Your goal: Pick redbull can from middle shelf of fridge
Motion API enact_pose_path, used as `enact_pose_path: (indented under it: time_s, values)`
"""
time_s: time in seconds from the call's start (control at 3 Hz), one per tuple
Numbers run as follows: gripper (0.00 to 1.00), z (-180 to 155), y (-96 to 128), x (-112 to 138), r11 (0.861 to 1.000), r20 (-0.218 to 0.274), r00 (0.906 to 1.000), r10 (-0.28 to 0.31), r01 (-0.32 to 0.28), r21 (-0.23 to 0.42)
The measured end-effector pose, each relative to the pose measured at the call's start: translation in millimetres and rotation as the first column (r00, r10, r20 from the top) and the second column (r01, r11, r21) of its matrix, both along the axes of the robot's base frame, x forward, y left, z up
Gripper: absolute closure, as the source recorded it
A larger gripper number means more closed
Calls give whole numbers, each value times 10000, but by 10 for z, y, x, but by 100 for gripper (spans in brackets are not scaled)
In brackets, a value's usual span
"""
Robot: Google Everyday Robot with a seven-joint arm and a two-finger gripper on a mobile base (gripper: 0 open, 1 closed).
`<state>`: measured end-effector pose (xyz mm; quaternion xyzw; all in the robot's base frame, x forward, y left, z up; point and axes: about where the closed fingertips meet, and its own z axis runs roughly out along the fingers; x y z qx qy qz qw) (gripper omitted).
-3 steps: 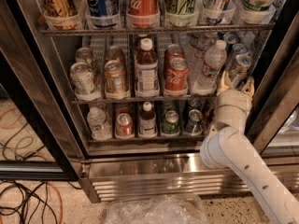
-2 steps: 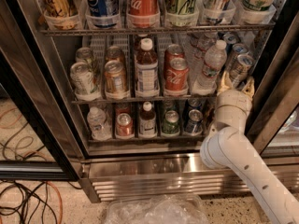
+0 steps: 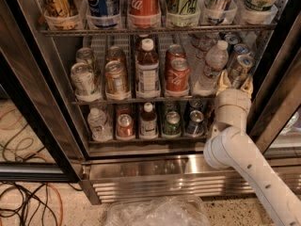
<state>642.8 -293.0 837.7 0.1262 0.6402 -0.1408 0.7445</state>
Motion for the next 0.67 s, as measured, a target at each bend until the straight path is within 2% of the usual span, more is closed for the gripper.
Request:
enact_pose_path:
  time_s: [0.33,0.67]
  values:
    - [46,5,43,110,9998,-72,9998,176,-176,-43]
    - [47,-28,-16,209,10000,-170,9998,-36,37,43]
